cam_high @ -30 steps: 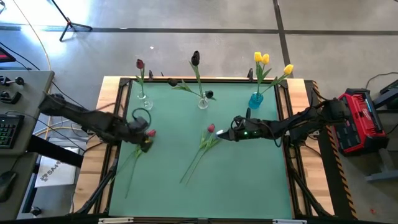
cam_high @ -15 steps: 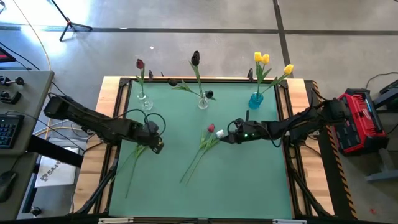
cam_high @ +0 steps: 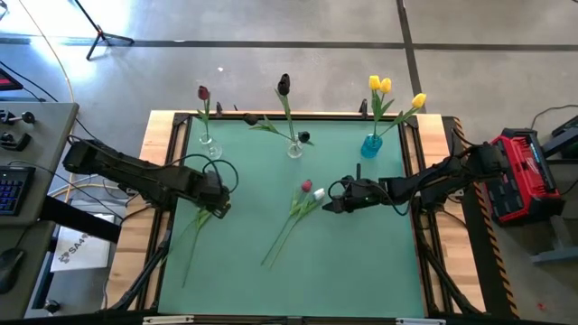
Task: Sort flowers into vase by color
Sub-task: Put the red tulip into the left transparent vase
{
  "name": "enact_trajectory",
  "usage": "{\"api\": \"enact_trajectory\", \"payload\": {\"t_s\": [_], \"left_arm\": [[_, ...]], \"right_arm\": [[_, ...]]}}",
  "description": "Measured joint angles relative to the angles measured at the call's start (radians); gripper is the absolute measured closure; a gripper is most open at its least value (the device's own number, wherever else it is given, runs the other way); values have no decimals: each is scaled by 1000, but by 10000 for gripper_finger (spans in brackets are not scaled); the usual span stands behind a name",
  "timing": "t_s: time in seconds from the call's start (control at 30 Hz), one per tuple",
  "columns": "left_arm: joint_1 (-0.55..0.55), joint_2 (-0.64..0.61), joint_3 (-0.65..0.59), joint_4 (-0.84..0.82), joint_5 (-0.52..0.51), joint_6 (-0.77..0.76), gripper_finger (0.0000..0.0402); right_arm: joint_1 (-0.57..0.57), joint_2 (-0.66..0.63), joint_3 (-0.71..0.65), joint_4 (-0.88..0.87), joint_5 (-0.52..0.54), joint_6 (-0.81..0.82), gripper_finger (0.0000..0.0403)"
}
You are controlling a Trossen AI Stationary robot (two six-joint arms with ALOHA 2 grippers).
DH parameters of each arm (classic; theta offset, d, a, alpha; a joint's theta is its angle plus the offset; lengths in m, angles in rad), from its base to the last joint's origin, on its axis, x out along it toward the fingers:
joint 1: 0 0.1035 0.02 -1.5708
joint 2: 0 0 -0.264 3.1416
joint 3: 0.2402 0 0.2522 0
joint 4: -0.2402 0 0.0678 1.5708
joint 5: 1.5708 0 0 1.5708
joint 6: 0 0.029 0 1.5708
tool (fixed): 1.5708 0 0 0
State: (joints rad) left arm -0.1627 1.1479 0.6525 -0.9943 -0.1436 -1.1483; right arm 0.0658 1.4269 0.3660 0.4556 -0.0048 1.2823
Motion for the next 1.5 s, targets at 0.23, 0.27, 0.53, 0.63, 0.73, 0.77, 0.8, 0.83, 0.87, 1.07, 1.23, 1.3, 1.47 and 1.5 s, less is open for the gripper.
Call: {"api": "enact_trajectory", "payload": {"t_s": [0.23,0.27,0.53,0.63,0.73,0.77,0.8,0.83,0.87,1.07,1.23,1.3,1.47,1.5], "left_arm": [[0,0,-54,-2,17,36,307],[0,0,-63,15,28,43,307],[0,0,-133,38,86,53,308],[0,-1,-149,81,89,59,317],[0,-1,-182,118,103,60,333],[1,-2,-190,123,109,59,339],[2,-2,-196,123,115,55,345],[2,-1,-195,122,119,50,350],[2,-1,-195,123,121,45,356],[2,-3,-180,124,133,8,396],[2,-3,-137,127,112,25,397],[6,-3,-111,132,109,25,398],[14,-3,-21,153,49,28,400],[15,-3,-2,164,31,35,400]], "right_arm": [[0,0,0,-4,-2,0,247],[0,0,0,-3,-4,1,247],[0,0,0,-3,19,1,247],[0,0,0,-3,19,-1,247],[0,0,0,-5,23,-11,247],[0,0,0,-7,29,-13,247],[0,0,0,-10,30,-15,247],[0,0,0,-12,30,-16,247],[0,0,0,-12,28,-16,247],[0,0,0,-15,-30,-23,247],[-4,0,0,-17,-32,-23,247],[-11,0,0,-17,-49,-26,247],[-30,0,0,-18,-77,-37,247],[-33,0,0,-18,-77,-38,247]]}}
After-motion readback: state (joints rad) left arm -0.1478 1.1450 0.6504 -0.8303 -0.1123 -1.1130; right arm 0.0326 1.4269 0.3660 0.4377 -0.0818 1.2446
